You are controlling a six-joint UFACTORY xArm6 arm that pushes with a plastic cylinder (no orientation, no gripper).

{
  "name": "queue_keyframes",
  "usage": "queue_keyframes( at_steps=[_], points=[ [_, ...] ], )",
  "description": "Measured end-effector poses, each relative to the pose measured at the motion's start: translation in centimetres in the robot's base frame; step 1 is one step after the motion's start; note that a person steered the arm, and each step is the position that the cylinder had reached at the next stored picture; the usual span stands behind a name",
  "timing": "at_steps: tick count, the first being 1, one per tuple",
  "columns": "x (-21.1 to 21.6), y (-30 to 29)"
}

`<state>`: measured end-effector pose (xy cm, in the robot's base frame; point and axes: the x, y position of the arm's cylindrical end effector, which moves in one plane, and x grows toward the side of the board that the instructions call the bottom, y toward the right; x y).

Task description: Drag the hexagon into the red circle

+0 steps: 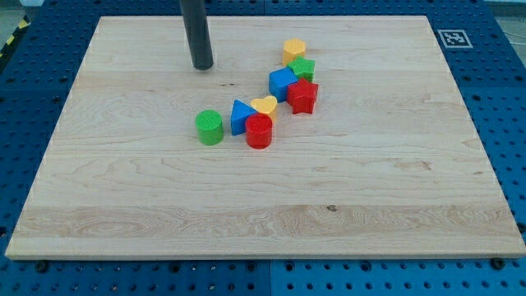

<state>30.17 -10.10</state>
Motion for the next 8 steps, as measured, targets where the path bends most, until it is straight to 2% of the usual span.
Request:
queue_keyframes(
  at_steps=[1, 2, 4, 6, 8],
  points=[
    [-4.3, 0.0],
    [-6.4, 1.5],
    [-9.2, 9.1],
    [-8.8, 18.2],
    [-2.7, 21.6]
  ],
)
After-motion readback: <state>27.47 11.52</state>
